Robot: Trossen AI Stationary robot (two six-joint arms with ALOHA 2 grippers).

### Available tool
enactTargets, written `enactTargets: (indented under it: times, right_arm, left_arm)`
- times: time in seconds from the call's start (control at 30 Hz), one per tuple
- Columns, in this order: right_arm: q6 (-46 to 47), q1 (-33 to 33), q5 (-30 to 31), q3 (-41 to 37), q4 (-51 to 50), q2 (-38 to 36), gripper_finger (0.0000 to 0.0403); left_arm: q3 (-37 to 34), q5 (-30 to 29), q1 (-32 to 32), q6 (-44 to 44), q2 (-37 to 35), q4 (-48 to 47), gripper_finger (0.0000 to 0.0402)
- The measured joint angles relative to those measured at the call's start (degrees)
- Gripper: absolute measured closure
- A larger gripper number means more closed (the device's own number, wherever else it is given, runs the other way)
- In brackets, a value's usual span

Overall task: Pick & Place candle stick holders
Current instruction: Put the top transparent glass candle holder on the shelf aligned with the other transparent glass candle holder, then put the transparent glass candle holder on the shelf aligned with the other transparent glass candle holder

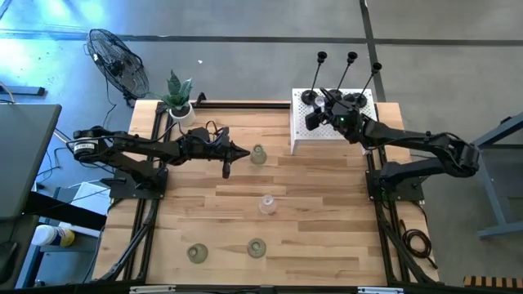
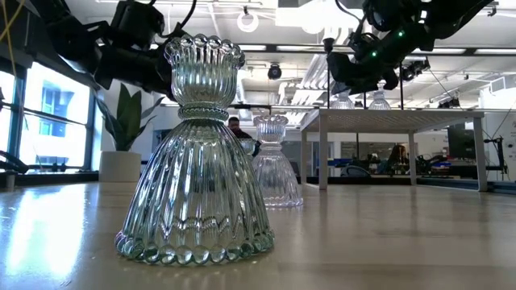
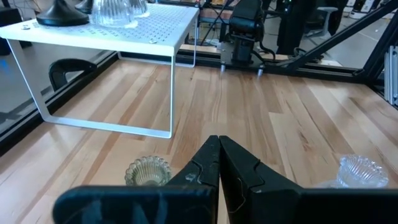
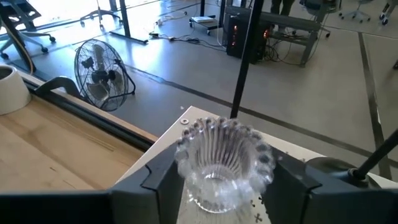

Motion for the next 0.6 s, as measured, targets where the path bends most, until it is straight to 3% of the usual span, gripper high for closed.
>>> enactTargets:
  times: [0.3,0.6]
  right_arm:
    - [-3.99,1.0,1.99,0.0,1.24,-0.72,0.0191]
    - [-10.96,5.47,7.18,-0.02,4.82,-6.33,0.0163]
  left_arm:
    - [0.0,0.02,0.0,-0.03,0.0,-0.09,0.0401]
    - [0.0,0.02,0.0,-0.12,0.0,-0.34,0.0401]
